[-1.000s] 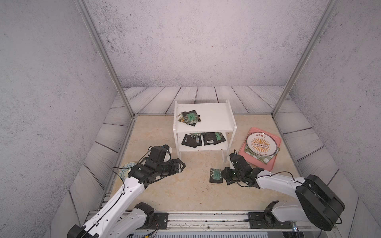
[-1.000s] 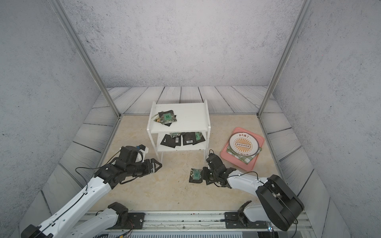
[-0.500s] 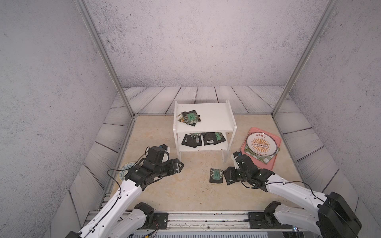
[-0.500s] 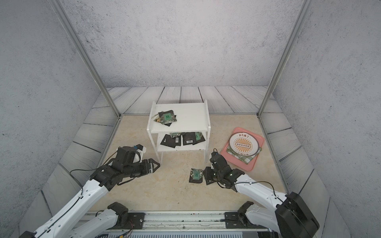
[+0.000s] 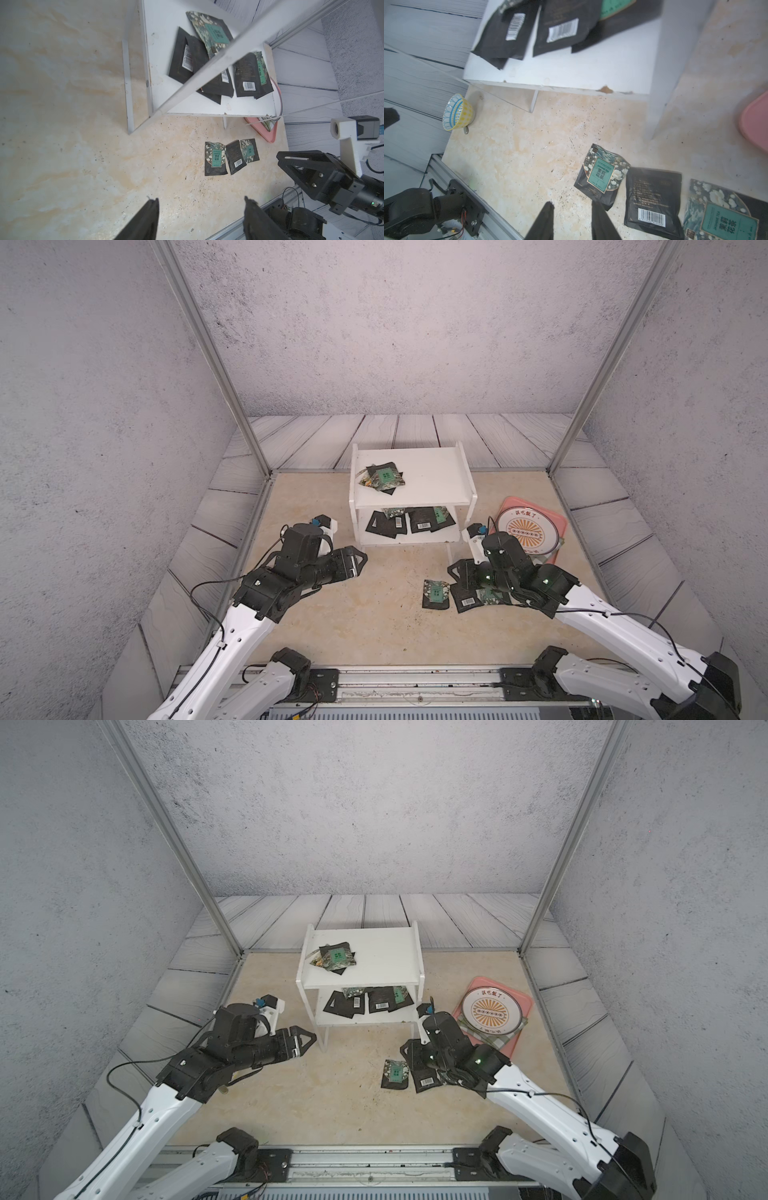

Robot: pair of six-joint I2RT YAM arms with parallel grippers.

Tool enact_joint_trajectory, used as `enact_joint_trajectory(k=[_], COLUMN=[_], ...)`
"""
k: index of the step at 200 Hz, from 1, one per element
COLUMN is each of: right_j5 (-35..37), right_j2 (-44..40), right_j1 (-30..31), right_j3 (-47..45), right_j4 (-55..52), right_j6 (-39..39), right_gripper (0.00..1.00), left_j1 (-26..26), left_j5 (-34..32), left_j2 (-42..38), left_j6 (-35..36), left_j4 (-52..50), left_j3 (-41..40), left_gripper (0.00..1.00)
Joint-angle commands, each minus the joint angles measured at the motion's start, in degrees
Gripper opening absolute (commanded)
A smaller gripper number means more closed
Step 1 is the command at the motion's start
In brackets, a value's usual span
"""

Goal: Remove the tea bags from the shelf
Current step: Pick up the tea bag from the shelf.

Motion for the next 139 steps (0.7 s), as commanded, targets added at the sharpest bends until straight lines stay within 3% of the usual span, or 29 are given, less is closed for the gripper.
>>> enact_joint_trajectory(k=[1, 79, 139], right_j5=[1.9, -0.5, -3.4], right_j2=[-2.1, 4.0, 14.8], right_j1=[1.0, 1.1, 1.1], right_j3=[5.9, 25.4, 43.0], right_j4=[-5.0, -12.9, -19.9], right_j6=[-3.0, -5.9, -8.9], right_gripper=[0.37, 0.43, 0.49], left_j1=[-0.4, -0.4, -0.3], left_j5=[-1.8, -2.4, -6.8], left_j2=[-0.4, 3.9, 11.0], left_j6=[2.2, 3.2, 3.8], left_j4=[-1.9, -6.0, -12.6], left_j3=[3.6, 17.3, 29.1], left_gripper=[0.66, 0.65, 0.65])
